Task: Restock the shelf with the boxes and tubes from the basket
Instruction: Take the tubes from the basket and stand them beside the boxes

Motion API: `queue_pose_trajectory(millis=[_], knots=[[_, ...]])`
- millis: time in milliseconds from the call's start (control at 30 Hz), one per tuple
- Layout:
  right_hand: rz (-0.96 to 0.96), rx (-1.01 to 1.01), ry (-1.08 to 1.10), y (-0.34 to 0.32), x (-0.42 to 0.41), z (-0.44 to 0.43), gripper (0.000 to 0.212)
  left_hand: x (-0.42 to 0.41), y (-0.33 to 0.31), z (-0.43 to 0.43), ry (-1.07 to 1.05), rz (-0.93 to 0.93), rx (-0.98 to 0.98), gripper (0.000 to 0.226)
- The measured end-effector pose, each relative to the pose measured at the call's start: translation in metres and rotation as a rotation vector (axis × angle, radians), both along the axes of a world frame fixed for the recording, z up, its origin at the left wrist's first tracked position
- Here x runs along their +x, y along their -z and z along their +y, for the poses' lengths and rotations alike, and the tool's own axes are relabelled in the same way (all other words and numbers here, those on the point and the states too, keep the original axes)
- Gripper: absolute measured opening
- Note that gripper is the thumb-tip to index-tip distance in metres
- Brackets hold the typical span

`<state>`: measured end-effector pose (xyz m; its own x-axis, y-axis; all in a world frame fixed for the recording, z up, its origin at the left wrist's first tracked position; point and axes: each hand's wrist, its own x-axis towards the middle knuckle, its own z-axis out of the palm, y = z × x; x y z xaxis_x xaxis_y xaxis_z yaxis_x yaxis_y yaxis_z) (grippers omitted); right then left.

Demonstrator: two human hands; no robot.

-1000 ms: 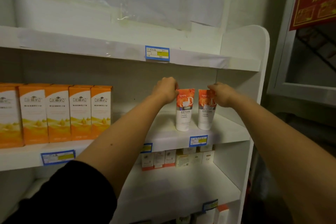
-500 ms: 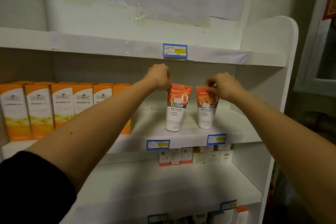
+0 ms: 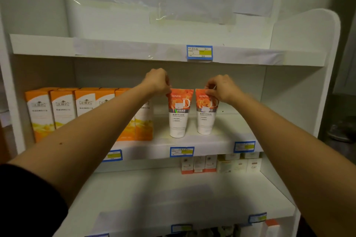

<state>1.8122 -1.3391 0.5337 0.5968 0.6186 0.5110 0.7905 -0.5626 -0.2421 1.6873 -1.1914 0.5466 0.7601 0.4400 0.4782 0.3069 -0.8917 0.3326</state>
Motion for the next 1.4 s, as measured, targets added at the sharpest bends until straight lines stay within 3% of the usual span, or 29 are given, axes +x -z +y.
queue_pose_trajectory(millis=[233, 533, 733, 833, 900, 1067, 1300, 1400], knots=[[0.013, 0.010, -0.031, 0.001, -0.004, 0.009, 0.025, -0.005, 0.002, 0.008, 0.028, 0.047, 0.016, 0.022], [0.017, 0.033, -0.003, 0.005, -0.005, 0.007, 0.032, -0.008, 0.008, 0.002, -0.063, 0.069, 0.256, 0.026], [-0.107, 0.163, -0.028, 0.025, -0.021, -0.005, 0.030, -0.024, 0.026, -0.013, -0.052, -0.105, 0.490, 0.029], [-0.194, 0.216, -0.082, 0.053, -0.042, -0.017, 0.022, -0.049, 0.051, -0.021, 0.086, -0.244, 0.443, 0.025], [-0.184, 0.205, -0.114, 0.078, -0.058, -0.023, 0.018, -0.067, 0.075, -0.023, 0.154, -0.264, 0.384, 0.026], [-0.054, 0.114, -0.262, 0.171, -0.092, -0.027, 0.015, -0.114, 0.179, -0.018, 0.213, -0.072, 0.253, 0.028], [0.323, -0.182, -0.318, 0.350, -0.130, -0.026, 0.022, -0.156, 0.359, -0.015, 0.250, 0.304, 0.060, 0.040], [0.443, -0.315, -0.290, 0.419, -0.143, -0.027, 0.024, -0.166, 0.429, -0.012, 0.223, 0.503, -0.014, 0.026]])
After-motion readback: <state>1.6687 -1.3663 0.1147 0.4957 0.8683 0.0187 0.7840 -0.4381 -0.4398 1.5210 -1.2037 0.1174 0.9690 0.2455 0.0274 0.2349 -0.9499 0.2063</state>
